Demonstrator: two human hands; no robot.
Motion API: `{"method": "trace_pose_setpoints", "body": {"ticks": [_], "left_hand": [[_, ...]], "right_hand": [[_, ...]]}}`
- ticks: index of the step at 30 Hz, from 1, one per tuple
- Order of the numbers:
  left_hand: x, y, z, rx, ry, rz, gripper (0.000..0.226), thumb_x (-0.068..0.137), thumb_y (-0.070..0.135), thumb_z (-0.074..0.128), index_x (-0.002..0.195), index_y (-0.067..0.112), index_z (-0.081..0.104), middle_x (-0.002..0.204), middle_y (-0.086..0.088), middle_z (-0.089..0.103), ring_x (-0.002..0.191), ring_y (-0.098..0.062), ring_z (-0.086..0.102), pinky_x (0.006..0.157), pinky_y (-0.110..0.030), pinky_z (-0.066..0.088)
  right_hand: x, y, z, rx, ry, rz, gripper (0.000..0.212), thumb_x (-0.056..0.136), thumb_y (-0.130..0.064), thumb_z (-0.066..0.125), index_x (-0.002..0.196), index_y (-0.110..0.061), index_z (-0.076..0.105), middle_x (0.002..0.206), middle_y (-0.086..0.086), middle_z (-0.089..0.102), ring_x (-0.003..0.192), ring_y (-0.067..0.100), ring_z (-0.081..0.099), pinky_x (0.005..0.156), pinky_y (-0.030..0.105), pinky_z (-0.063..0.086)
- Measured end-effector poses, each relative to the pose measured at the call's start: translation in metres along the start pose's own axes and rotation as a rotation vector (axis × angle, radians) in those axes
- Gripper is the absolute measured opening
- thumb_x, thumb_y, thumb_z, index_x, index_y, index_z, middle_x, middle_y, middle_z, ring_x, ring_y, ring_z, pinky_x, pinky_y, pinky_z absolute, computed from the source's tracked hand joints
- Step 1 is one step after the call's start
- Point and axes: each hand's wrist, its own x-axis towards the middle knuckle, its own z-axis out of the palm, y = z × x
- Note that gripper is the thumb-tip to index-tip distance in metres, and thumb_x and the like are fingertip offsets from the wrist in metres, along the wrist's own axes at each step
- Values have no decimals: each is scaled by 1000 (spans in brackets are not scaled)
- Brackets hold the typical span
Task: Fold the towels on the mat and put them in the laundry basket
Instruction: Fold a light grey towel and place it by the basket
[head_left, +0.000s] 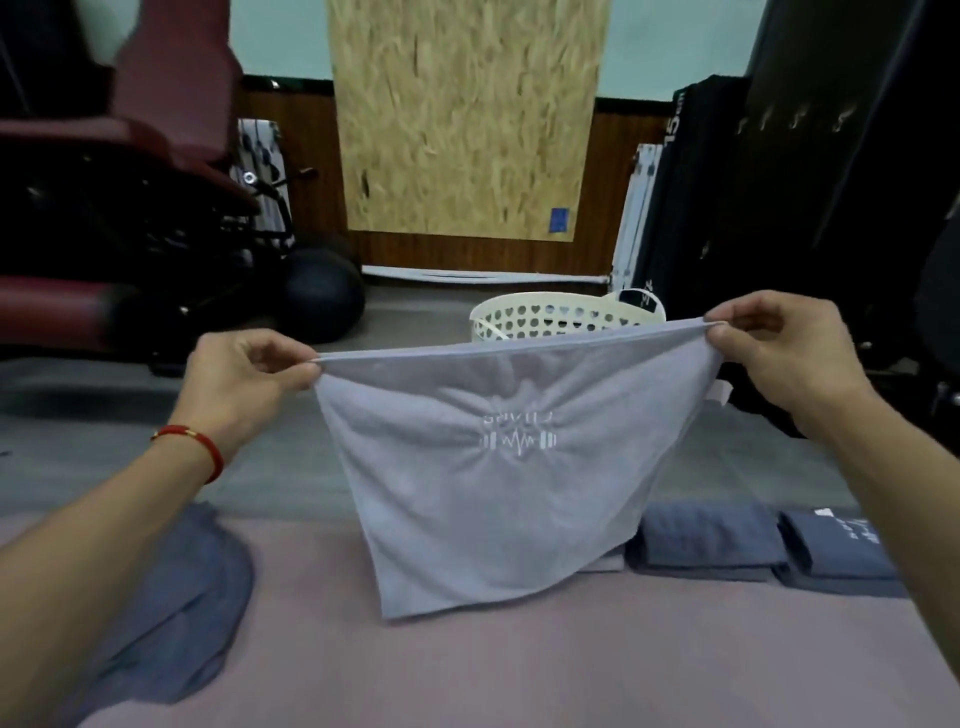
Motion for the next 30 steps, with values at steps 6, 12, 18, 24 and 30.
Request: {"method": "trace_pose_setpoints", "body": {"ticks": [6,12,18,24,30], "left_hand": [[2,-13,-21,85,-92,11,16,78,1,81,81,16,77,84,0,77,72,-3,68,67,-9,51],[7,-5,-29,163,-137,88,31,79,-13,71,84,18,72,83,-5,71,69,-3,61,68,-15,50],[-1,14,-49,260,-410,-46,41,82,-13,70,81,27,79,80,0,77,72,-5,67,68,-15,55],[12,31,-60,74,-565,-500,33,80,-19,58,89,5,79,95,-20,76,92,-29,73,75,-39,57],[-3,-40,10,399,-468,-331,24,86,-9,66,92,10,79,82,-11,71,73,-14,60,56,-21,54]], "right_hand": [[-6,10,5,7,-33,16,14,86,-21,80,85,-34,76,86,-8,75,81,13,70,85,46,61],[-12,6,10,60,-99,6,18,91,-11,74,96,-28,74,99,13,72,83,21,67,78,34,62],[-30,-1,-19,52,-549,189,13,92,-7,68,97,-11,79,88,11,72,69,6,63,60,12,52],[-27,5,-38,154,-688,361,15,87,-6,67,97,-3,77,82,16,69,55,12,57,53,16,51],[-45,55,29,-158,-440,267,4,92,-10,73,94,-8,74,85,16,70,70,20,58,59,30,48]]}}
